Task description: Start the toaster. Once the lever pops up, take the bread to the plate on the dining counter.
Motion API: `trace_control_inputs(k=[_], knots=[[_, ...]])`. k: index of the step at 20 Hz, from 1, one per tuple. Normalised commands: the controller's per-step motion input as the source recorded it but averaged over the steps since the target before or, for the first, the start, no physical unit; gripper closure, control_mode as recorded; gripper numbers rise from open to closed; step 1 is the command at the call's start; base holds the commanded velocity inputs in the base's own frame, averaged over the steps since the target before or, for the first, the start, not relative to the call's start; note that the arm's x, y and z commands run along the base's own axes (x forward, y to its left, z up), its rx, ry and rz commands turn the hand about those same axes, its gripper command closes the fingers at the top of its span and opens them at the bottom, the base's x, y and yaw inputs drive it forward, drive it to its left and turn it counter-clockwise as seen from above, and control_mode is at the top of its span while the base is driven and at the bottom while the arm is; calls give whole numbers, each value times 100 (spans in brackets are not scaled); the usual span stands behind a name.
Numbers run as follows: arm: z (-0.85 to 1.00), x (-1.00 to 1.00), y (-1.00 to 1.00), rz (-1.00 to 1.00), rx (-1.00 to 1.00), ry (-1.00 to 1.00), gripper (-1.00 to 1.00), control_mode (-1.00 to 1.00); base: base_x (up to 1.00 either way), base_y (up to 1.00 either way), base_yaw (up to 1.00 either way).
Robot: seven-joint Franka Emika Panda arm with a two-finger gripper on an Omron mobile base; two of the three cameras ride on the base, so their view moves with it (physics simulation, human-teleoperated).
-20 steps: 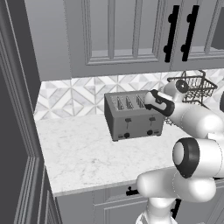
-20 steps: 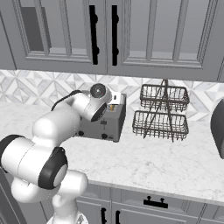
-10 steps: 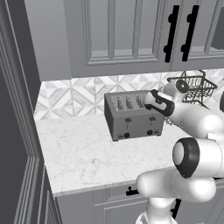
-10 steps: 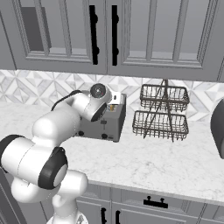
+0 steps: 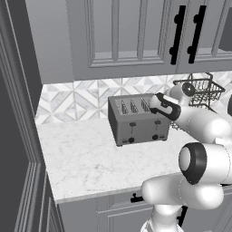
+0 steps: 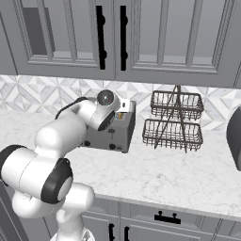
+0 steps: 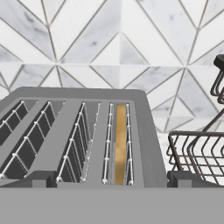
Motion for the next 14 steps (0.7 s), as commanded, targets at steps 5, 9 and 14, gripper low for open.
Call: trace_control_inputs(k=[5, 9, 14], knots=[[0, 0, 0, 0, 0, 0, -100, -100, 0, 0, 0], [0, 0, 0, 0, 0, 0, -100, -100, 0, 0, 0], [0, 0, 0, 0, 0, 0, -100, -100, 0, 0, 0]])
